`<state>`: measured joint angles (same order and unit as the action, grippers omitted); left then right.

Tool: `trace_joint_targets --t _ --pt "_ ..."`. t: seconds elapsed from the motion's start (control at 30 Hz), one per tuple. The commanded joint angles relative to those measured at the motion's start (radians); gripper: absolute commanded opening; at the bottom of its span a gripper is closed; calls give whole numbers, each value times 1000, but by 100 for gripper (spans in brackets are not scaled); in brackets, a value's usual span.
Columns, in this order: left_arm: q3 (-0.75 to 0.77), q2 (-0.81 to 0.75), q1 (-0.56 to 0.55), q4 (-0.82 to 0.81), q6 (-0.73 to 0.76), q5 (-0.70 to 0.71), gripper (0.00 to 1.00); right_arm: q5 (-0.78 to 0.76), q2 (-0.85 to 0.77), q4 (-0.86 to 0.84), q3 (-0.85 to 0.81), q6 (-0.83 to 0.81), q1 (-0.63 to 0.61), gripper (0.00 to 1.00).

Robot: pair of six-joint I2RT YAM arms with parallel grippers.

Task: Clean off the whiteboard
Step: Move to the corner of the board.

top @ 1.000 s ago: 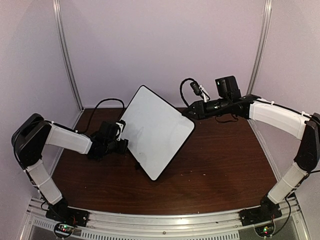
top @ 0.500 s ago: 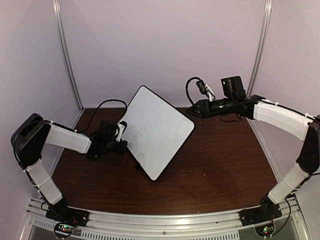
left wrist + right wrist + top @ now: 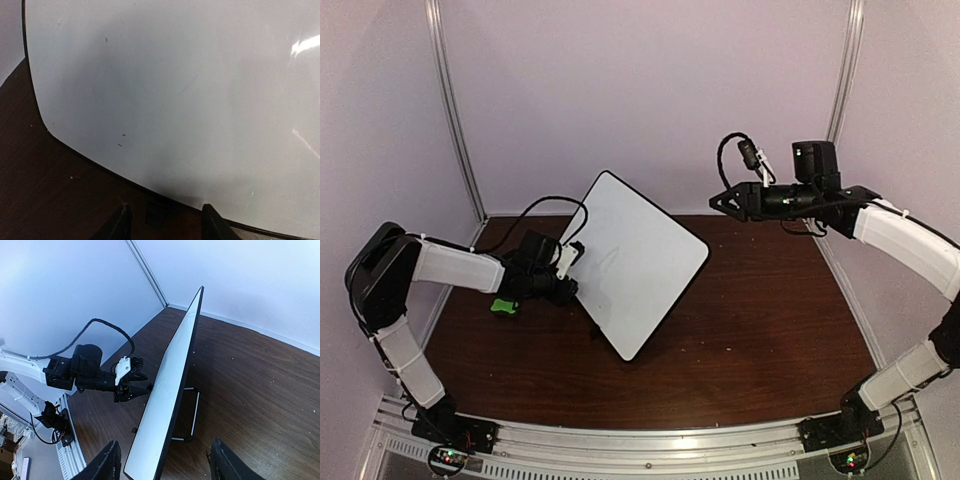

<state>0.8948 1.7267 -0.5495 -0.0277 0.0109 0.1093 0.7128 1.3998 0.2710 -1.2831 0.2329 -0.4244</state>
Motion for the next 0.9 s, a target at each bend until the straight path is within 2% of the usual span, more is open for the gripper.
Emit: trace_joint_targets --t 0.0,0.1,0.27,0.37,0.5,0.73,0.87 --pt "24 15 5 58 15 -16 50 -25 -40 -21 22 8 6 65" --pt "34 16 5 106 13 -14 51 -37 -49 -21 26 9 6 71" --pt "42 52 5 102 22 -20 50 -33 -50 -34 30 19 6 72" --pt "62 88 5 113 30 -24 41 -33 -55 -31 29 20 6 73" --pt "73 101 5 112 36 -19 38 -37 -74 -30 36 20 6 73" --pt "89 109 6 108 43 -17 27 -44 -100 -29 47 24 6 74" --pt "92 106 6 102 44 -32 16 -37 -110 -36 46 32 6 74"
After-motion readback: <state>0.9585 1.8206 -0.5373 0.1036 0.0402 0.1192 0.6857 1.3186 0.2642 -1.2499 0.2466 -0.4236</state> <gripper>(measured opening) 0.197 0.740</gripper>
